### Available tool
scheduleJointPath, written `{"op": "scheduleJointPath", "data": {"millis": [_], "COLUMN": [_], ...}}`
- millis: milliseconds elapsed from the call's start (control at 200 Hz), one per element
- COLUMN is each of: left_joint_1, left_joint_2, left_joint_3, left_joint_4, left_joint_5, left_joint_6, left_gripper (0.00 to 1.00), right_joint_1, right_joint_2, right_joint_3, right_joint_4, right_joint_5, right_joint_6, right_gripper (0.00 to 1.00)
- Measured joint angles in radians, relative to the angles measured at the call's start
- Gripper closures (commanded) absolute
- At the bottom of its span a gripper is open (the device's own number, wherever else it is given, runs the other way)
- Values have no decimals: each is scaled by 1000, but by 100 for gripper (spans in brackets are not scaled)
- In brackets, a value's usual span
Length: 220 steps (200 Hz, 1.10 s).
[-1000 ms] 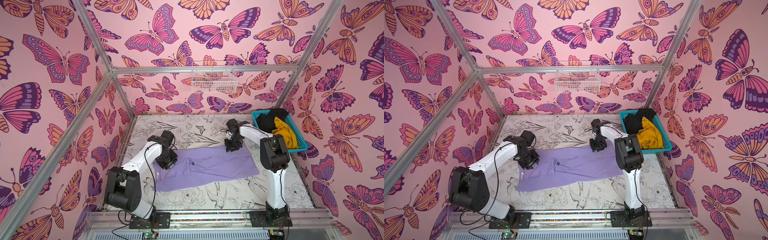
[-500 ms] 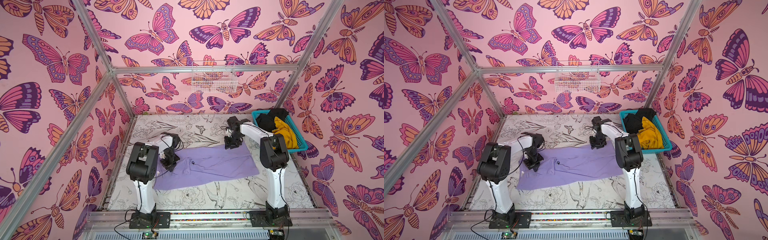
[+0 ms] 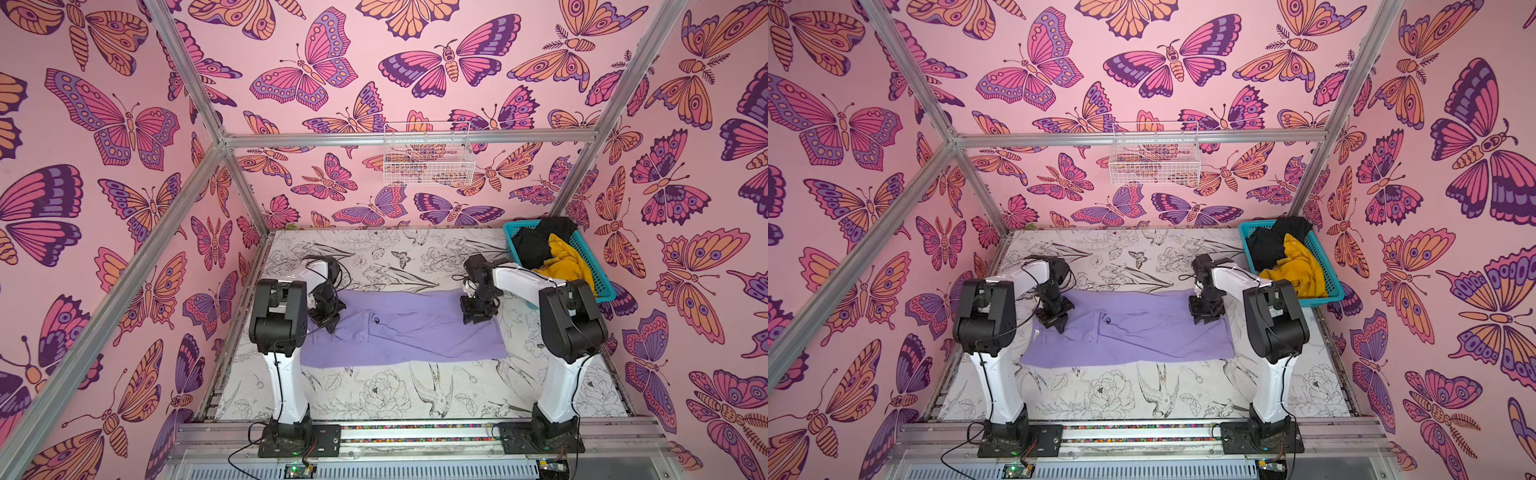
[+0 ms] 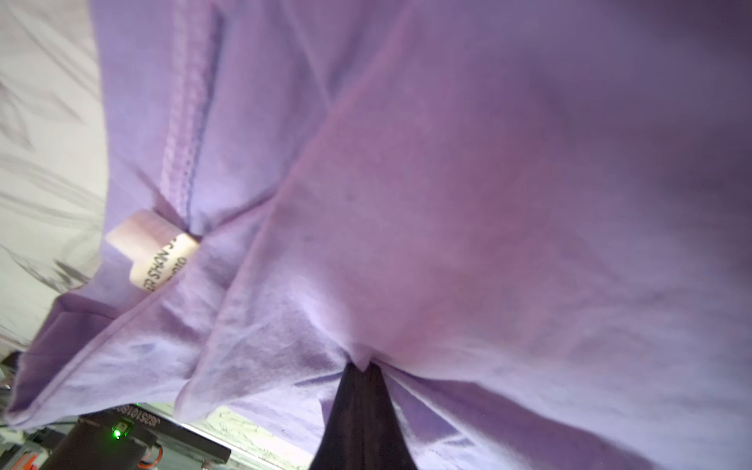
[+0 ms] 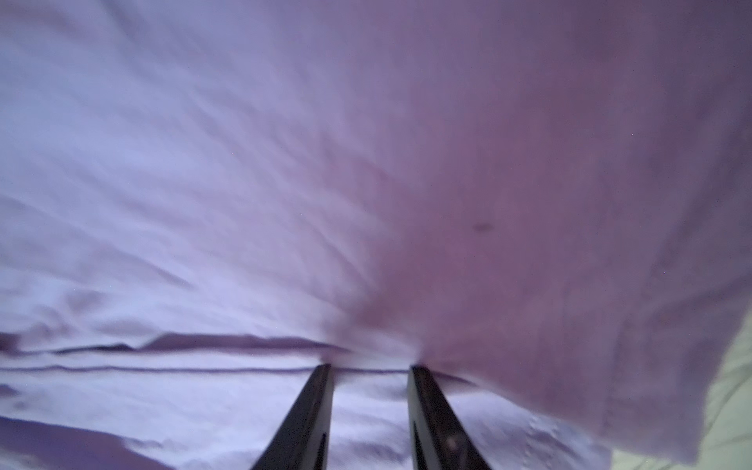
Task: Fold and stack t-shirts
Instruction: Adjust the T-shirt at the center of the board.
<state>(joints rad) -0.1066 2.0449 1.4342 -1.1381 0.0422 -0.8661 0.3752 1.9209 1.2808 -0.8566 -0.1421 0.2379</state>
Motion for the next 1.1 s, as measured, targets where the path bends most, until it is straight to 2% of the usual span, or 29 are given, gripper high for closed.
{"op": "scheduleJointPath", "data": {"millis": [155,270,421,606,866,977,1102], "left_joint_1": [15,18,21,21,-3,-25,-42], "left_joint_2": [17,62,167,316,527,592,650], "left_joint_3": [58,153,320,562,926,1019,1052], "left_joint_4": [1,-11,-13,-39,-16,34,156], "left_joint_5": [-36,-49,-45,17,253,370,569], "left_joint_6": [36,68,107,151,178,165,111], "left_gripper": [100,100,100,100,100,100,100], "right_joint_1": [8,46,134,287,460,501,504], "right_joint_2": [-71,-113,-172,-259,-335,-328,-322], "right_joint_3": [-105,-158,-233,-307,-365,-337,-330], "right_joint_4": [34,51,58,67,239,286,359], "right_joint_5": [0,0,-5,-22,-236,-296,-356], "right_joint_6": [34,69,143,270,501,542,576], "right_gripper": [63,64,63,62,61,61,61]}}
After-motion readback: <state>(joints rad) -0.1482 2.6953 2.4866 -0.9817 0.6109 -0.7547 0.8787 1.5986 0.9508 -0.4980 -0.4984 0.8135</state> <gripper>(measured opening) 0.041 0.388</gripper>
